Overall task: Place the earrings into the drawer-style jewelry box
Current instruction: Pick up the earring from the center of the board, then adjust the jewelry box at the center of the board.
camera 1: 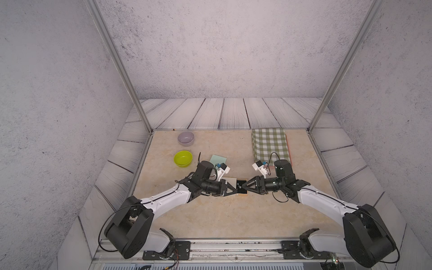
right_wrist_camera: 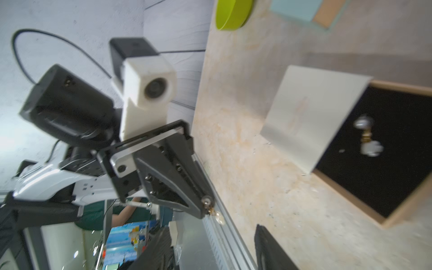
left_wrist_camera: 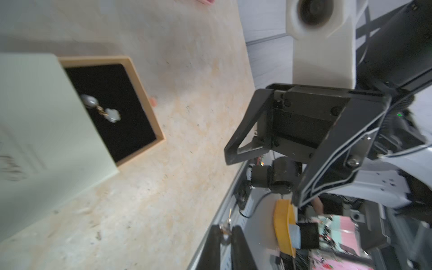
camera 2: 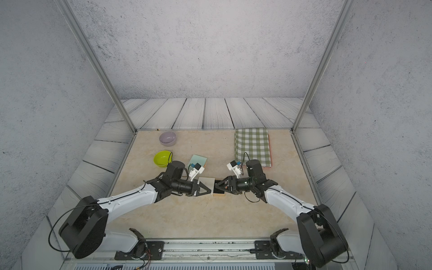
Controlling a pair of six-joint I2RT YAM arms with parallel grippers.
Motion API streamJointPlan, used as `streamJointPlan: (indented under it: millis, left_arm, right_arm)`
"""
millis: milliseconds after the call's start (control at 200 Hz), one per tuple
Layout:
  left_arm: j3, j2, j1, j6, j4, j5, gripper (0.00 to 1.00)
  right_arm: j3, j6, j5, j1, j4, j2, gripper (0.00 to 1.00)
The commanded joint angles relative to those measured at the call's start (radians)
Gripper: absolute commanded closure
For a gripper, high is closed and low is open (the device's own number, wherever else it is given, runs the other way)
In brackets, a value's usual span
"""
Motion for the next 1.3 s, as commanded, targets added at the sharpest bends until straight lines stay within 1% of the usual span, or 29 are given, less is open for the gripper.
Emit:
streamJointPlan:
  millis: [0, 55, 100, 150, 235, 305, 335, 410, 475, 545, 630, 721, 811, 871, 991, 1076, 1206, 1291]
  left_arm:
    - [0.160, -0.006, -0.035, 0.164, -0.461, -0.197, 1.00]
    - [0.243, 0.033, -0.048, 0.185, -0.584, -0.263, 1.00]
    - [0.313, 0.080, -0.054, 0.184, -0.681, -0.312, 1.00]
    - [0.397, 0.154, -0.058, 0.184, -0.793, -0.351, 1.00]
    - [0.528, 0.284, -0.076, 0.179, -0.952, -0.384, 1.00]
    - [0.614, 0.373, -0.101, 0.177, -1.050, -0.408, 1.00]
    - [0.650, 0.400, -0.116, 0.179, -1.083, -0.425, 1.00]
    - [0.744, 0.457, -0.146, 0.154, -1.171, -0.535, 1.00]
    - [0.829, 0.507, -0.158, 0.142, -1.227, -0.580, 1.00]
    - [0.925, 0.574, -0.164, 0.135, -1.284, -0.589, 1.00]
    - [1.020, 0.630, -0.201, 0.148, -1.309, -0.608, 1.00]
    - [1.094, 0.683, -0.238, 0.171, -1.323, -0.613, 1.00]
    - [1.151, 0.734, -0.256, 0.179, -1.349, -0.618, 1.00]
    - [1.181, 0.760, -0.257, 0.181, -1.373, -0.615, 1.00]
    - [1.203, 0.765, -0.257, 0.179, -1.389, -0.625, 1.00]
    - [1.201, 0.765, -0.254, 0.173, -1.398, -0.625, 1.00]
    - [1.190, 0.763, -0.254, 0.174, -1.399, -0.589, 1.00]
    - [1.178, 0.752, -0.254, 0.173, -1.387, -0.575, 1.00]
  right_arm:
    - [0.069, -0.240, 0.295, -0.026, -0.389, -0.034, 0.34]
    - [0.080, -0.271, 0.397, -0.027, -0.435, -0.032, 0.34]
    - [0.081, -0.286, 0.454, -0.026, -0.453, -0.032, 0.33]
    - [0.079, -0.299, 0.494, -0.027, -0.461, -0.032, 0.33]
    - [0.077, -0.314, 0.558, -0.027, -0.472, -0.036, 0.33]
    - [0.078, -0.312, 0.581, -0.027, -0.467, -0.036, 0.33]
    - [0.077, -0.305, 0.579, -0.027, -0.456, -0.036, 0.33]
    - [0.068, -0.271, 0.563, -0.027, -0.399, -0.026, 0.32]
    - [0.059, -0.234, 0.536, -0.027, -0.328, -0.004, 0.32]
    - [0.042, -0.194, 0.501, -0.026, -0.227, 0.031, 0.33]
    - [0.020, -0.154, 0.455, -0.025, -0.096, 0.091, 0.37]
    - [0.046, -0.136, 0.446, -0.026, -0.023, 0.178, 0.38]
    - [0.081, -0.101, 0.447, -0.025, 0.050, 0.258, 0.40]
    - [0.098, -0.062, 0.426, -0.028, 0.112, 0.312, 0.42]
    - [0.129, 0.000, 0.372, -0.028, 0.201, 0.401, 0.43]
    - [0.145, 0.009, 0.354, -0.029, 0.226, 0.428, 0.44]
    - [0.182, -0.006, 0.333, -0.028, 0.234, 0.468, 0.43]
    - [0.200, -0.003, 0.294, -0.028, 0.261, 0.507, 0.46]
